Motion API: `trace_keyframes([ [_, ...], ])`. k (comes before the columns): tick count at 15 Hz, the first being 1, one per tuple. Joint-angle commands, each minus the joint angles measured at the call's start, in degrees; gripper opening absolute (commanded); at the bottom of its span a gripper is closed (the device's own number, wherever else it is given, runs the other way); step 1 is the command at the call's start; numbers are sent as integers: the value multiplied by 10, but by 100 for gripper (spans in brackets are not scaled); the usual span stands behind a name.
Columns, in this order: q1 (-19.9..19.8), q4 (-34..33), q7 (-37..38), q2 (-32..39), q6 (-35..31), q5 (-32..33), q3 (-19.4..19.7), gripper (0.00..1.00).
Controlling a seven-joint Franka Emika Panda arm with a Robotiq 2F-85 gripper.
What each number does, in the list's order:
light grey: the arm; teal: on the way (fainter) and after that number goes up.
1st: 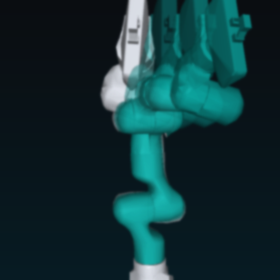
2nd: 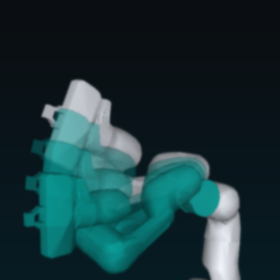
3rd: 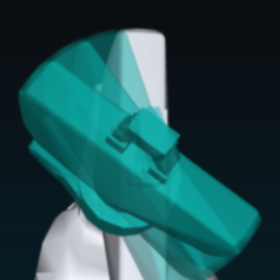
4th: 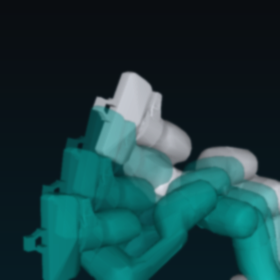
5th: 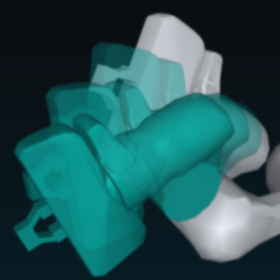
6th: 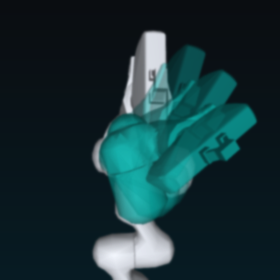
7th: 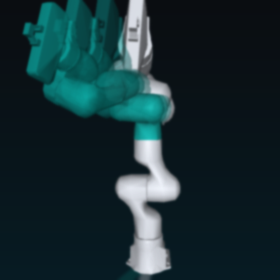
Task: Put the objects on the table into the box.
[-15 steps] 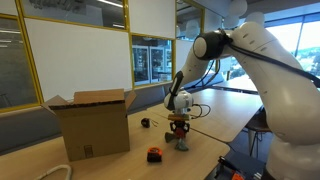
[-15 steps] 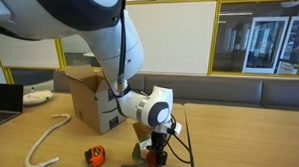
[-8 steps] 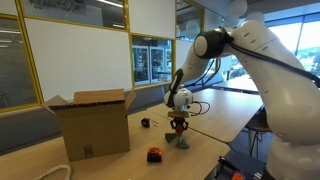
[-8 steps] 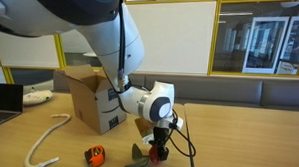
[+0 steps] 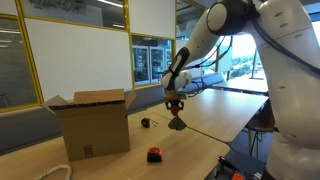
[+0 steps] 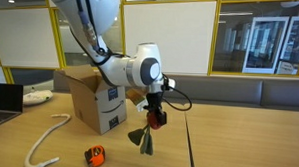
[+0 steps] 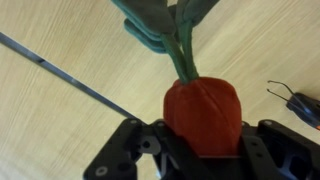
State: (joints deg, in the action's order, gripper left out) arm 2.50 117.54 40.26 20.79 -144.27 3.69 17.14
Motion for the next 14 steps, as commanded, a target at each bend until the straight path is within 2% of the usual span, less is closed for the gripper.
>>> trace_keyframes([
  [1,53,35,84,-103,-6,133,16,3],
  [4,63,12,128,-156,27,229,-26,3],
  [7,63,-22,143,-195,74,281,-90,3],
  [10,66,-64,137,-218,114,299,-158,3],
  [14,81,-143,100,-201,108,265,-234,3],
])
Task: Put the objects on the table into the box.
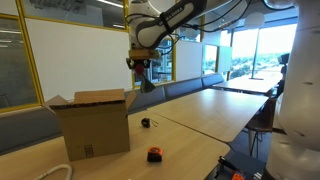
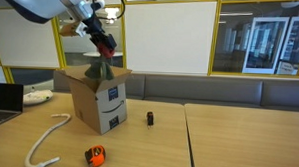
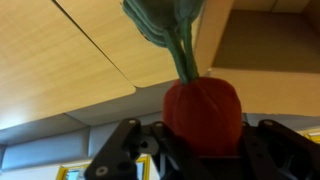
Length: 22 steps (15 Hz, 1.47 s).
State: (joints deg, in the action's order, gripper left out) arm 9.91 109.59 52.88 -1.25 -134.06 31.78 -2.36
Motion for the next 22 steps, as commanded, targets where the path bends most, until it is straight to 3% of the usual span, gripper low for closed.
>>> trace_keyframes([
  [1,9,-79,-38,31,-7,-28,-50,3],
  [4,12,-118,-80,73,-25,-80,-67,3],
  [8,6,-175,-173,159,-18,-183,-62,3],
  [12,1,-255,-248,251,39,-254,-45,3],
  [16,1,-347,-298,327,132,-287,-27,5],
  [17,1,-369,-306,343,160,-292,-24,37],
  [19,1,-405,-318,367,203,-295,-18,37],
  [22,2,-454,-326,395,255,-297,-12,59],
])
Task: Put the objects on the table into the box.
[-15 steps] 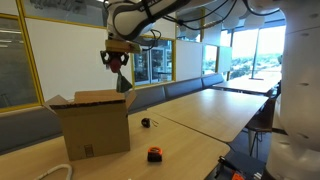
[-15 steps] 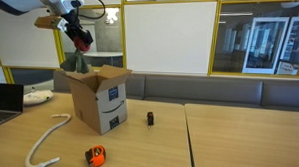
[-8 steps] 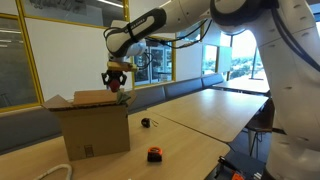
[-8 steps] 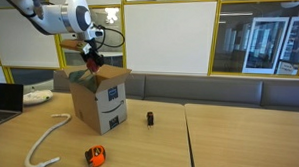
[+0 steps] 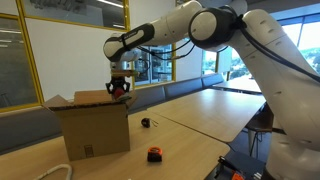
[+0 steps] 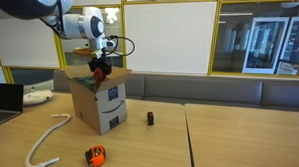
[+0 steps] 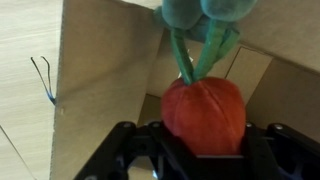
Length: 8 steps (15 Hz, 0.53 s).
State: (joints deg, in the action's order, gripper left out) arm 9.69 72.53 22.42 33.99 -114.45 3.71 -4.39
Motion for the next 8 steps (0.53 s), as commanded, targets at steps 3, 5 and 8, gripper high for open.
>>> trace_keyframes([
  [3,5,-126,-29,66,104,-14,12,84],
  [5,6,-151,-34,79,134,-11,14,97],
  [8,10,-182,-46,92,189,-3,17,100],
])
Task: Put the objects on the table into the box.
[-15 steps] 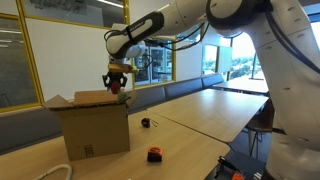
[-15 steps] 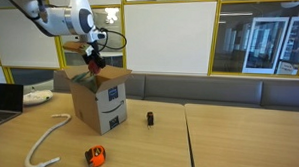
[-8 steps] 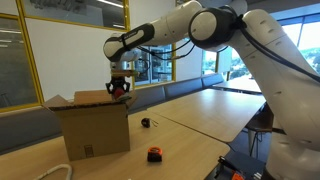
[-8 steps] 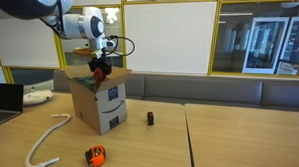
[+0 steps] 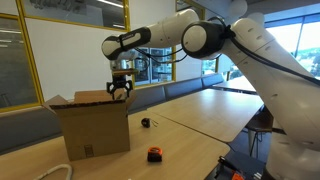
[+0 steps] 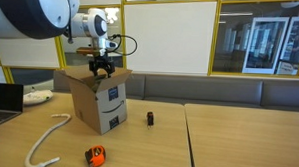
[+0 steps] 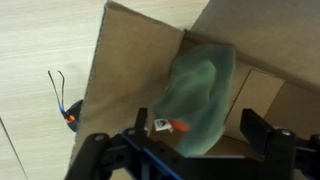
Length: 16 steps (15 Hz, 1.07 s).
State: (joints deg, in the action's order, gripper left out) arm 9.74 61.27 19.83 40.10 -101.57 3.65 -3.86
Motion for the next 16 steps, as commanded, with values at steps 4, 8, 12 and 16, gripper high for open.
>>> trace_keyframes([
  [4,9,-64,-16,-1,105,24,19,100],
  [8,8,20,13,-109,85,60,35,100],
  [12,5,116,63,-223,64,73,46,100],
  [16,4,216,115,-315,56,59,46,100],
])
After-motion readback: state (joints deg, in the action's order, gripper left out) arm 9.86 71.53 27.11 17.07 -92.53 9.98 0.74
